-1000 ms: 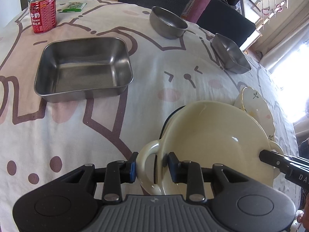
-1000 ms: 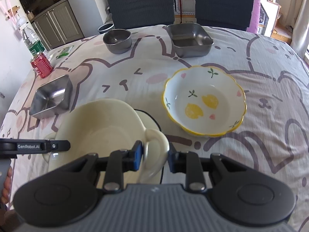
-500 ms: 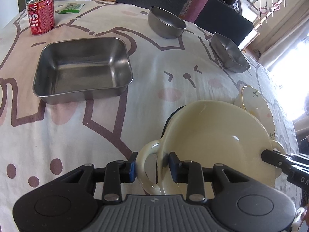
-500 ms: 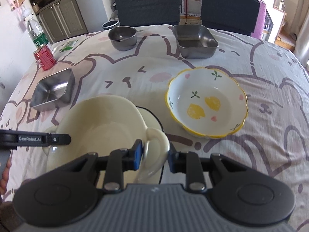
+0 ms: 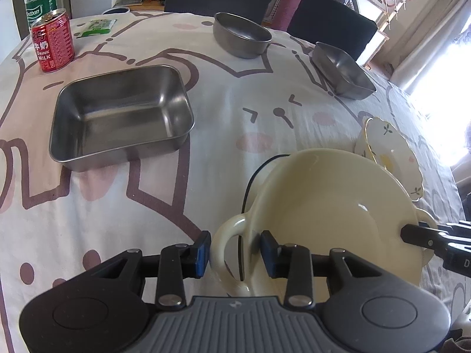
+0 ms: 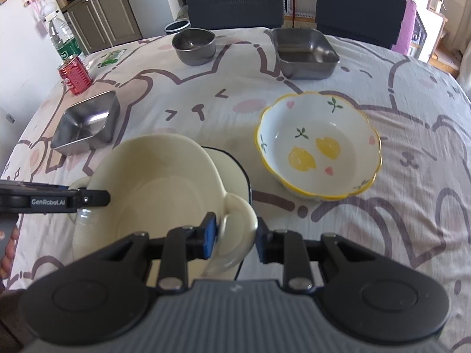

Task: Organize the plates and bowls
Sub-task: 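Lower the cream bowl onto the table and open both tools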

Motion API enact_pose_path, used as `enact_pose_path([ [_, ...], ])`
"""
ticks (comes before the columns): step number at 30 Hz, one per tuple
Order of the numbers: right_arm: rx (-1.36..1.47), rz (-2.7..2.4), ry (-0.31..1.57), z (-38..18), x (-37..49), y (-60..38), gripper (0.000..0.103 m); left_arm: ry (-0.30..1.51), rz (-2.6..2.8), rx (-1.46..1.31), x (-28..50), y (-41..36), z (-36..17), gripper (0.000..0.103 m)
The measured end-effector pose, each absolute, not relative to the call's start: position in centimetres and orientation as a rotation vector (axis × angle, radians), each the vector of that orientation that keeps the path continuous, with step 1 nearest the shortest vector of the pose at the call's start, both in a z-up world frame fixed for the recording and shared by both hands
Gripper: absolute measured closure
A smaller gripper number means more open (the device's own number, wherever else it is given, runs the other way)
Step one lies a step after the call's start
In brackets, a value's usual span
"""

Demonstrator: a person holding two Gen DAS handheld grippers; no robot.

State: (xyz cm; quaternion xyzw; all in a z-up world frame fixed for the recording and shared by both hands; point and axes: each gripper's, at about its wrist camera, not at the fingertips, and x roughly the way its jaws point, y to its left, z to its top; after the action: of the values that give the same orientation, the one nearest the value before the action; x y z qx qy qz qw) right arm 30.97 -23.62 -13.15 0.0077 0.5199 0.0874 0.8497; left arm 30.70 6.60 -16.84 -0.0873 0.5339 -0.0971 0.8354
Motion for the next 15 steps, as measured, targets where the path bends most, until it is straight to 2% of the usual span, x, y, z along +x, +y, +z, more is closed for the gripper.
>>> enact_pose_path([
  [6, -0.044, 0.157, 1.119, -13.98, 31.23, -23.20, 0.067, 1.119, -0.219, -0.149, 30.60, 6.12, -16.64, 0.063],
  [15, -0.039, 0.148, 1.118, -14.11, 31.48, -23.41, 0.067, 1.123, -0.223, -0.164, 30.65, 6.38, -16.71, 0.063],
])
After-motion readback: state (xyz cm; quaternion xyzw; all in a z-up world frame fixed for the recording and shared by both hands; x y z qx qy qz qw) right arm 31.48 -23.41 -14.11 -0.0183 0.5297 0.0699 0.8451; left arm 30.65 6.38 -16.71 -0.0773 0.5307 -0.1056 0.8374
